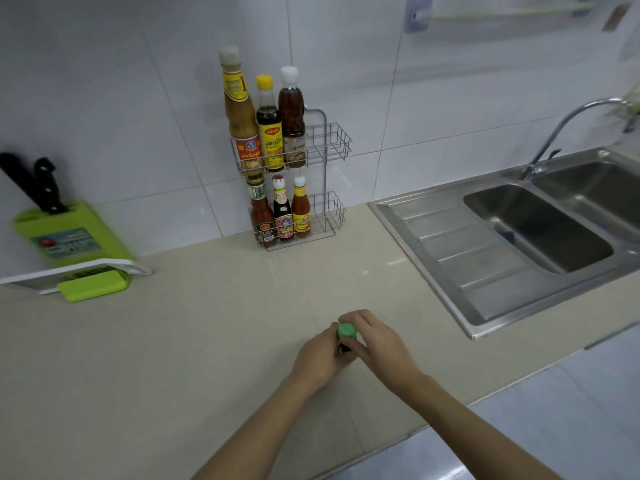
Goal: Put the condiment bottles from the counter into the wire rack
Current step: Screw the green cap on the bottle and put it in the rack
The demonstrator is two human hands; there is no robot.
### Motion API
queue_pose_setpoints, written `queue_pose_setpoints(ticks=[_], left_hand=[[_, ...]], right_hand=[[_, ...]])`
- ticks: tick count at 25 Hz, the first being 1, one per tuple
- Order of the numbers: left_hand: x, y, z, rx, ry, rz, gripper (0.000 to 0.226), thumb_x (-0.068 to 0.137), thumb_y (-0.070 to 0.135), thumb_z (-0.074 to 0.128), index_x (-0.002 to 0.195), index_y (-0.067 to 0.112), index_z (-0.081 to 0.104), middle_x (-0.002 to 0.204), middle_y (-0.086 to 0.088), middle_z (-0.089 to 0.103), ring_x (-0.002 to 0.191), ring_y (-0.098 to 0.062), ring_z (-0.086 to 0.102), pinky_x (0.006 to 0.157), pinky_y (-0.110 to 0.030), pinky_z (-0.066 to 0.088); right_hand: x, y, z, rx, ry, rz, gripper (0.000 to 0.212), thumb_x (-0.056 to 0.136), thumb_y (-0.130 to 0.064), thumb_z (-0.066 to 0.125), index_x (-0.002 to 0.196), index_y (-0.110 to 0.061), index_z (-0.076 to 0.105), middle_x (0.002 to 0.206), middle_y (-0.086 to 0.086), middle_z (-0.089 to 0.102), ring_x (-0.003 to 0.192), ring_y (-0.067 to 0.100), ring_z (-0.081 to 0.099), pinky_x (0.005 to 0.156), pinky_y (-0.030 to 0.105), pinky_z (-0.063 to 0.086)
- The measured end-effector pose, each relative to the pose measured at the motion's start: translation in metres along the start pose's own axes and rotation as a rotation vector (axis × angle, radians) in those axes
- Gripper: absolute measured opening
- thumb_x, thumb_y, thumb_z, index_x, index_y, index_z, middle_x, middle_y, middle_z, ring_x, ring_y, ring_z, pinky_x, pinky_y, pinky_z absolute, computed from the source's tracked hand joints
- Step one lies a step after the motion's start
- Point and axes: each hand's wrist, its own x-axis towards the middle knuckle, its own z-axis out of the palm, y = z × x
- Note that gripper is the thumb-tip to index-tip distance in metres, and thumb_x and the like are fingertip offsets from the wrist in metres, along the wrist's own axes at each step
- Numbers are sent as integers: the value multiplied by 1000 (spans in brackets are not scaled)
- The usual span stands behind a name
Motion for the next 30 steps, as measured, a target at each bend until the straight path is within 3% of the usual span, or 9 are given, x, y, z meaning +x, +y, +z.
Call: queue_pose_setpoints(ticks=[7,13,18,21,24,28,30], left_hand=[[-3,0,1,15,32,29,37,86,35,61,118,18,53,104,-1,69,96,-22,64,69,-26,39],[-3,-3,1,-25,22,7,37,84,38,61,115,20,53,104,1,70,96,-22,66,74,-30,47],[-3,-6,-1,-36,-14,2,36,83,41,58,114,24,50,89,5,65,85,-21,64,71,-34,49],[-5,-6,-2,-56,-27,11,42,80,43,55,117,25,49,95,1,69,86,-23,65,76,-40,54],[-5,-8,-1,-63,-4,13,38,83,38,60,115,21,52,96,-2,69,88,-26,65,69,-32,48],[-4,-9,-1,-38,4,5,36,82,42,59,111,21,51,95,-2,68,86,-25,64,71,-34,47],[-3,-8,-2,-32,5,4,35,83,41,60,112,21,52,98,-1,68,89,-24,63,72,-33,46]], right_hand=[[10,5,-14,-99,-159,-172,28,94,-22,51,121,-22,56,129,-6,54,107,14,58,85,32,51],[9,4,-10,-163,-174,-206,28,94,-20,49,121,-25,55,134,-7,53,107,16,59,81,32,52],[17,-5,-10,-128,-115,-67,27,88,-25,62,114,-16,57,111,3,54,88,24,60,70,33,49],[18,-13,-2,-170,-47,22,39,82,-39,69,100,-8,53,97,7,52,74,23,54,61,29,41],[21,-15,4,-197,-5,49,44,81,-45,68,90,-7,48,88,7,49,67,18,44,58,28,35],[20,-5,-11,-83,-122,-128,25,88,-26,61,108,-11,56,105,3,60,86,18,54,74,31,46],[20,3,-19,-115,-174,-234,27,89,-18,58,116,-17,56,117,-3,62,95,17,56,84,30,47]])
